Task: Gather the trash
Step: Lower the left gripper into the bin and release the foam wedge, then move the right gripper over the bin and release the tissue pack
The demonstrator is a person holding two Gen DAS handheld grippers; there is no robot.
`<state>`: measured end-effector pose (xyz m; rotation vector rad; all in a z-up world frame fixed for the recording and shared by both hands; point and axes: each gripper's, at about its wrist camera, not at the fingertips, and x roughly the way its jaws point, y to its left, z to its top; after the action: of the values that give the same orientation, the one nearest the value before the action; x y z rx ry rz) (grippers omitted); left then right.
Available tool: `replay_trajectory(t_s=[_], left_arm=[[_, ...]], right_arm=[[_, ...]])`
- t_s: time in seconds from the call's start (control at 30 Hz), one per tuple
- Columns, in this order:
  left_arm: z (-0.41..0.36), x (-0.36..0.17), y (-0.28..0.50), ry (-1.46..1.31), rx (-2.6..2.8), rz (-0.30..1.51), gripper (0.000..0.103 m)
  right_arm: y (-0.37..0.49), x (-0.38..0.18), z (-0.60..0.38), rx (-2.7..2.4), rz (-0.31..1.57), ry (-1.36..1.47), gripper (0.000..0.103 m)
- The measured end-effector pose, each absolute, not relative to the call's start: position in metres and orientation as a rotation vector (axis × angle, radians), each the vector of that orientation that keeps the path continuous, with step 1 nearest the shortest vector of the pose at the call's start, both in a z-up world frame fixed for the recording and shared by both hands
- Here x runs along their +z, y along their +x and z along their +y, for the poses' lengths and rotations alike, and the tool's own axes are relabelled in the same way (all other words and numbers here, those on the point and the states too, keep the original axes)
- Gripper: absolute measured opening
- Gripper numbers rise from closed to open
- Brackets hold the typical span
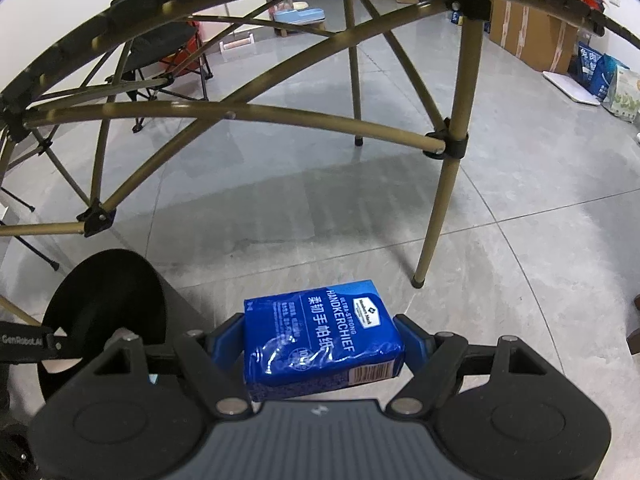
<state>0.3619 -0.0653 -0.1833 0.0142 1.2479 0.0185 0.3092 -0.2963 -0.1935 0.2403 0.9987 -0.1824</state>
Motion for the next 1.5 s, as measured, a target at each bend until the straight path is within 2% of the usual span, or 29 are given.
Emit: replay_trajectory(t_s=[0.03,0.07,0.1,0.17,0.87,1.5], left_arm=[[-0.066,-0.183,0.361,0.021,0.025,1.246,0.046],[-0.066,-0.183,0.362,0.026,0.032,1.244,0.061],[-0.066,-0.183,0.361,0.030,0.042,1.242,0.082],[-0.064,-0.182,0.360,0.026,0.063,1.241,0.103],[-0.038,-0.176,0.353,-0.019,0.087,1.242,0.103],[0.073,-0.153,0.316,-0.110,0.235,1.161,0.103]], right_arm=[[0.309,-0.194,-0.296,-0.178,1.000,0.240,0.077],[0.309,-0.194,-0.295,-0.175,1.000,0.239,0.077],[0.309,-0.194,-0.295,-0.172,1.001,0.238,0.077],[0.308,-0.194,-0.295,-0.169,1.004,0.239,0.077],[0.313,-0.191,-0.265,-0.109,1.016,0.202,0.077],[0.341,-0.171,-0.140,0.097,0.966,0.084,0.078]])
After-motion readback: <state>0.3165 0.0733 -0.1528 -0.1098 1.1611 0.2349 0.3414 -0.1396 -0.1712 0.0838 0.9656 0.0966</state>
